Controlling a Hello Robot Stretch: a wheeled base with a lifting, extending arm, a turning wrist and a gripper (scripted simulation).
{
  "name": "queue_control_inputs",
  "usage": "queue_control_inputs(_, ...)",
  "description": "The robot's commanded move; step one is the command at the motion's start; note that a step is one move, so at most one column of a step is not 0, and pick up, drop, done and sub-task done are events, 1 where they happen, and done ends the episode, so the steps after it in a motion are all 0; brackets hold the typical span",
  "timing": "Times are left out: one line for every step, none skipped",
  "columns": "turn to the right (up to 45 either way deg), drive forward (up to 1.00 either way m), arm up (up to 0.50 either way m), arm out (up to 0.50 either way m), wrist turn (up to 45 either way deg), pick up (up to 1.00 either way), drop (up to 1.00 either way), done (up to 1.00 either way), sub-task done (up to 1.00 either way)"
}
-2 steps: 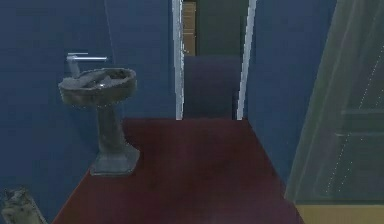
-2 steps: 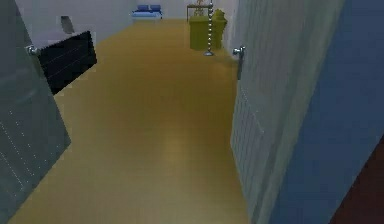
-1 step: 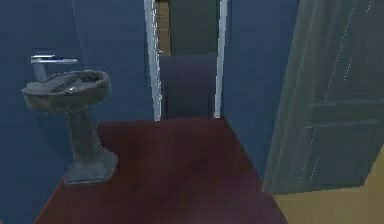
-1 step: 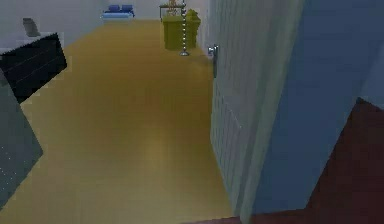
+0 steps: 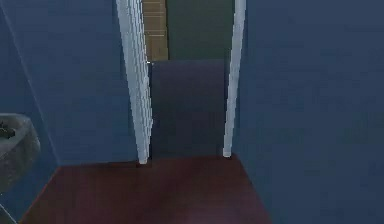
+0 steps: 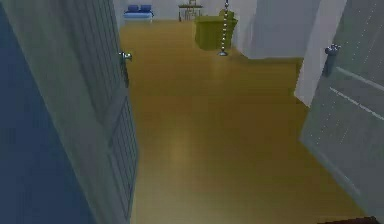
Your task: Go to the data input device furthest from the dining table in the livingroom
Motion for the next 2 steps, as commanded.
queue_control_inputs(0.0,1.0,0.0,0.0,0.0,0.0,0.0,0.0,0.0)
queue_control_inputs(3.0,0.0,0.0,0.0,0.0,0.0,0.0,0.0,0.0)
